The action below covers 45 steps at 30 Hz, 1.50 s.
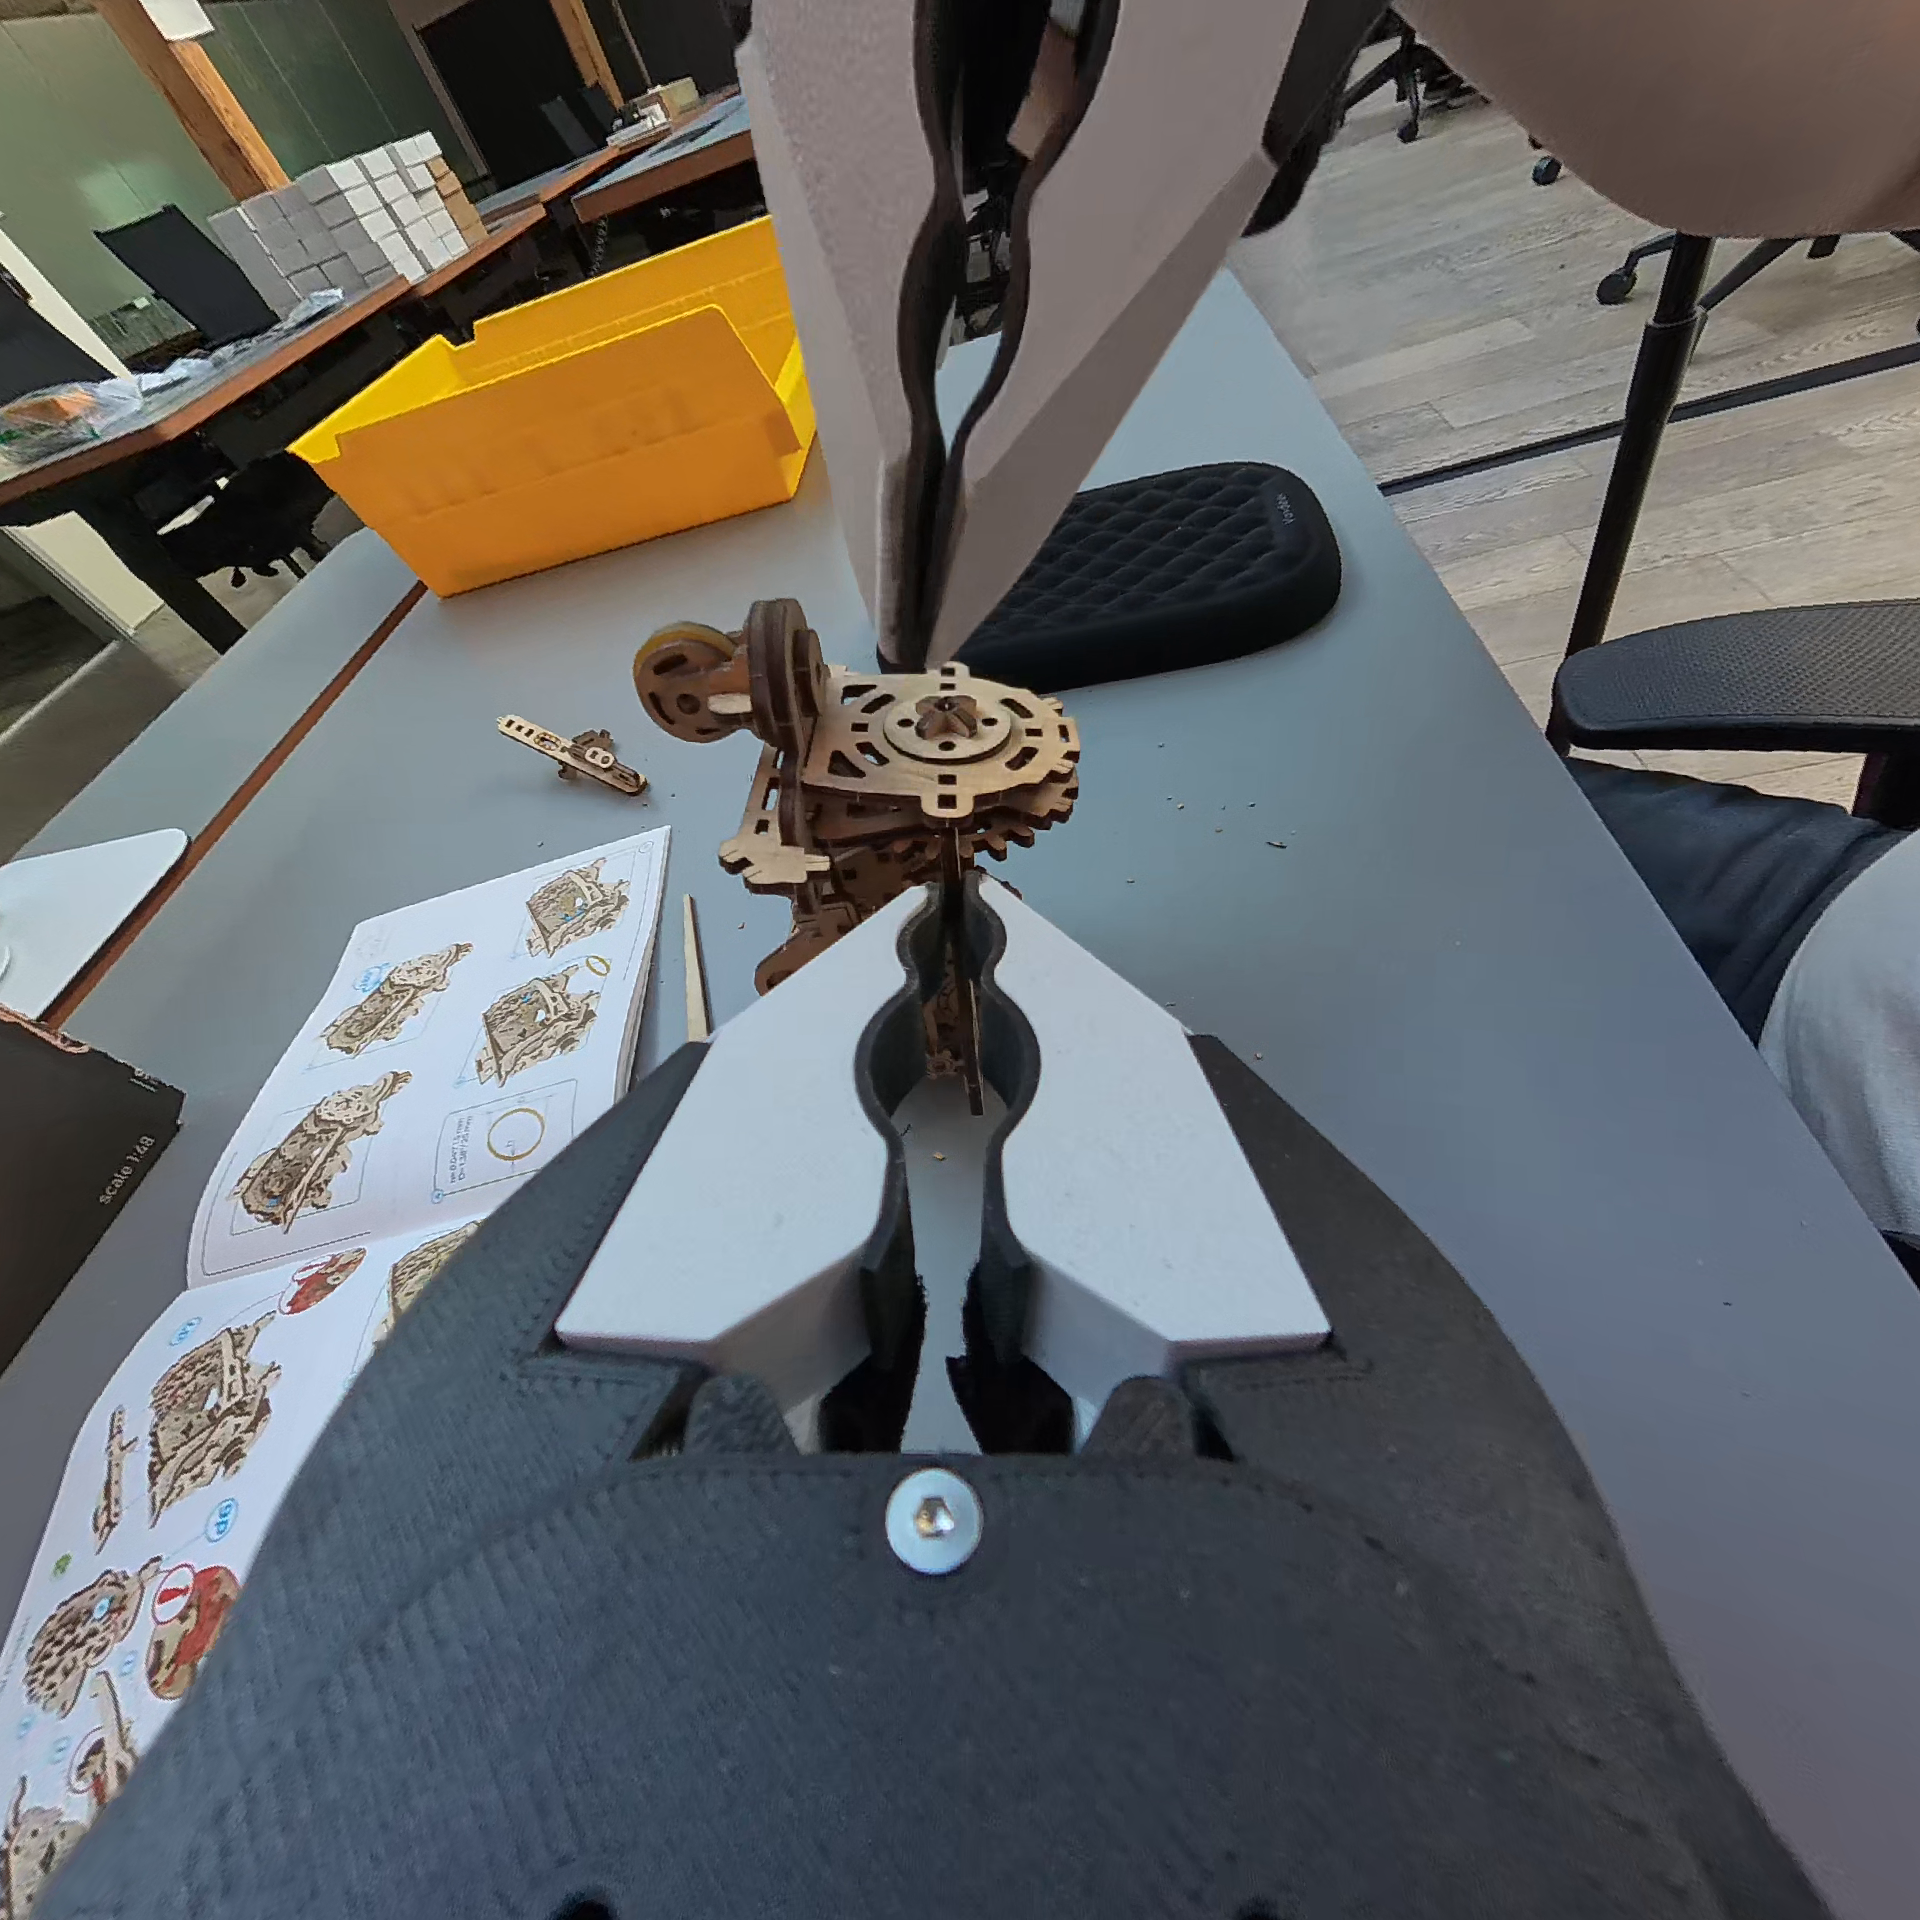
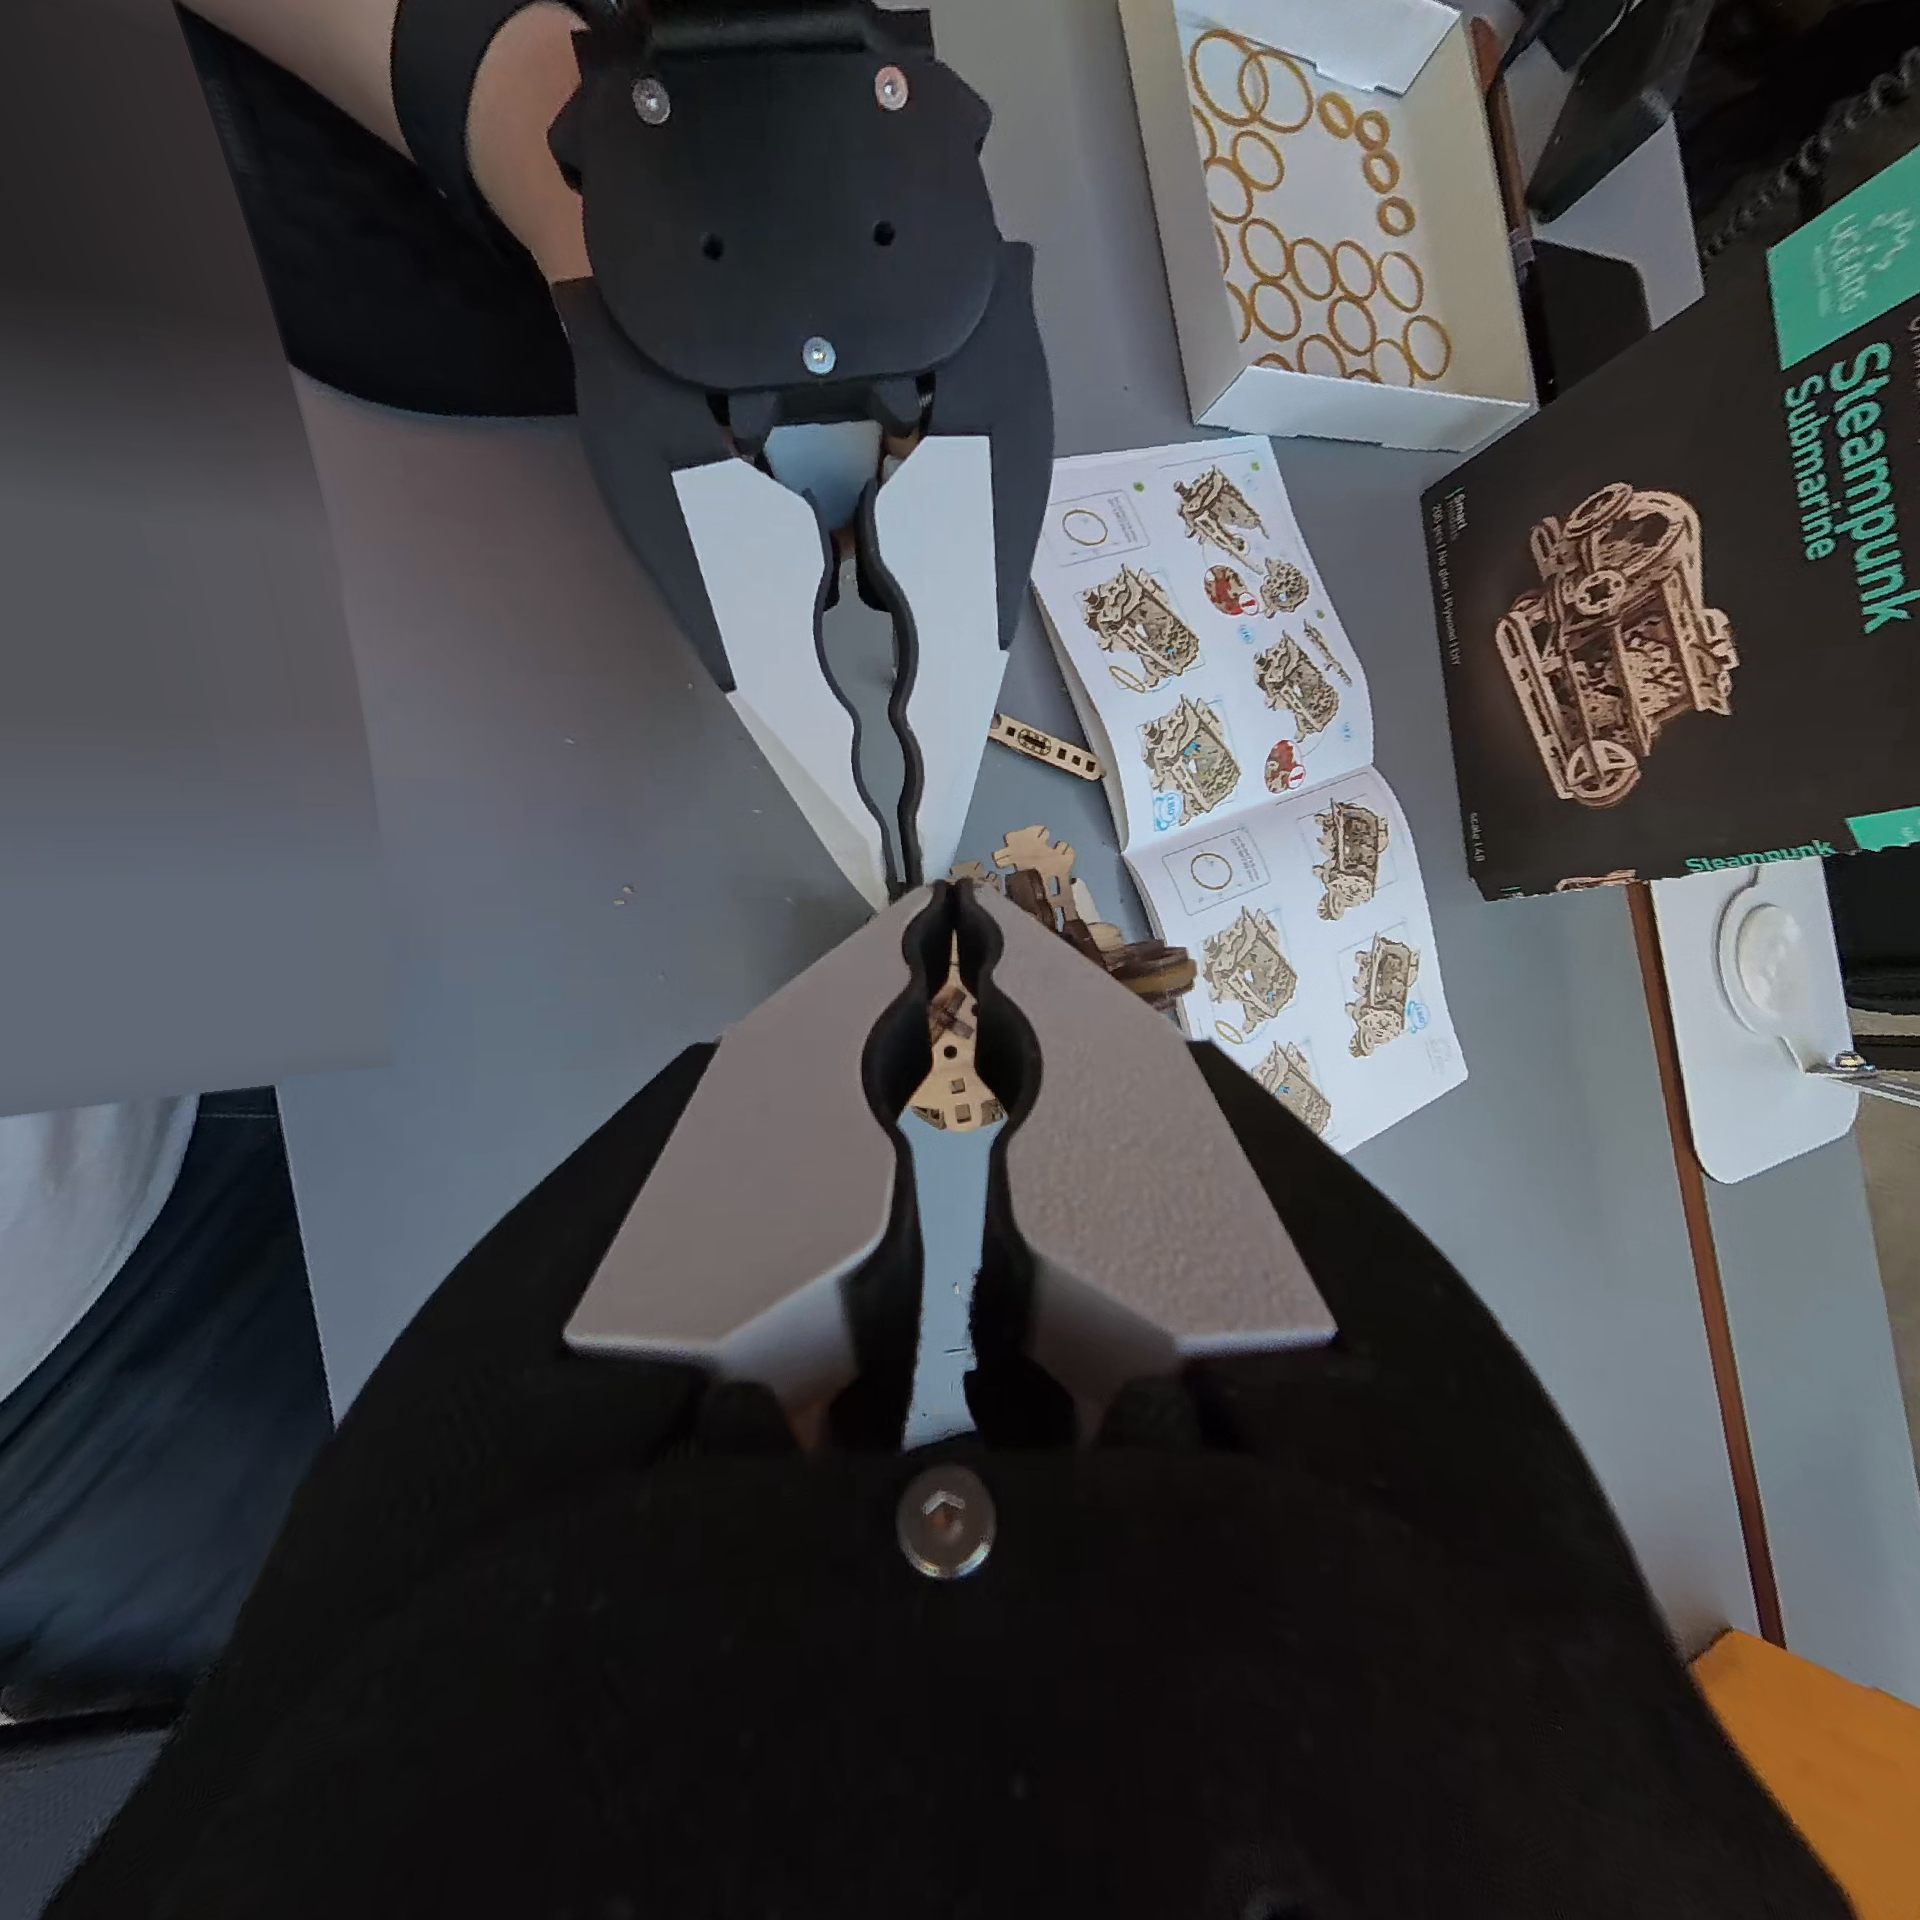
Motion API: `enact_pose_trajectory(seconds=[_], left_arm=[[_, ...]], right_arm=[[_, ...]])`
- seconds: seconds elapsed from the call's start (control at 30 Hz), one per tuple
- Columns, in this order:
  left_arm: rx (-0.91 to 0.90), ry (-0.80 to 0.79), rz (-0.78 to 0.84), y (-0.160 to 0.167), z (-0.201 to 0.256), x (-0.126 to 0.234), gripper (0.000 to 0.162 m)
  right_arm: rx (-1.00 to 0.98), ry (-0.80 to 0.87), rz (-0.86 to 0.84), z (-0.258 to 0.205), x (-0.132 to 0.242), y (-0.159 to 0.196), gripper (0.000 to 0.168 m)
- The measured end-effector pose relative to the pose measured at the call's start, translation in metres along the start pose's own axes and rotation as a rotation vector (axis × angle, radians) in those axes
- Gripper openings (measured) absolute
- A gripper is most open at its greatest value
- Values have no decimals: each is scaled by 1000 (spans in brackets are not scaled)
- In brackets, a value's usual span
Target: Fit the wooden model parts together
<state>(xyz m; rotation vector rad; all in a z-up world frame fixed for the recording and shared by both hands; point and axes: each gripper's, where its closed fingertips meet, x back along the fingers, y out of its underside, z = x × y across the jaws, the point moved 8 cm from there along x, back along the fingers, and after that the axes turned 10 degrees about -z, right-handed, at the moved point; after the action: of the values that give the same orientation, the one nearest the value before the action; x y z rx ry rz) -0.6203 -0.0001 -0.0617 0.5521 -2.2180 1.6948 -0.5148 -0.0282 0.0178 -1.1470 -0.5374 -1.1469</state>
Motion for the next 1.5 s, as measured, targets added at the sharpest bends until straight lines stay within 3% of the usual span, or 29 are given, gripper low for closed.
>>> enact_pose_trajectory(seconds=[0.3, 0.43, 0.6, 0.7, 0.87, 1.0, 1.13, 1.27, 1.4, 1.5], left_arm=[[-33, -24, -9, -1, 1, 1, 0], [-61, -39, -12, -5, 3, 3, 0], [-72, -33, -13, -3, 4, 4, 0], [-75, -34, -23, -5, 4, 3, 0], [-73, -38, -4, -5, 4, 6, 0], [-88, -47, -17, -6, 5, 5, 0], [-81, -53, 0, -8, 4, 8, 0], [-100, -59, -19, -8, 5, 6, 0], [-88, -53, 6, -10, 6, 9, 0], [-91, -52, -14, -9, 5, 8, 0]], right_arm=[[47, 5, -16, -8, 14, -8, 0], [83, -4, -143, -9, -16, -1, 0], [62, 27, -29, -7, 5, -11, 0], [64, -7, -124, -9, -17, 0, 0], [24, 23, -10, -7, 2, -6, 0], [47, 28, -90, -10, -16, 1, 0], [6, 34, 30, -9, 5, -8, 0], [18, 19, -60, -11, -13, -1, 0], [-11, 36, 44, -8, 8, -9, 0], [10, 30, -51, -10, -11, 1, 0]])
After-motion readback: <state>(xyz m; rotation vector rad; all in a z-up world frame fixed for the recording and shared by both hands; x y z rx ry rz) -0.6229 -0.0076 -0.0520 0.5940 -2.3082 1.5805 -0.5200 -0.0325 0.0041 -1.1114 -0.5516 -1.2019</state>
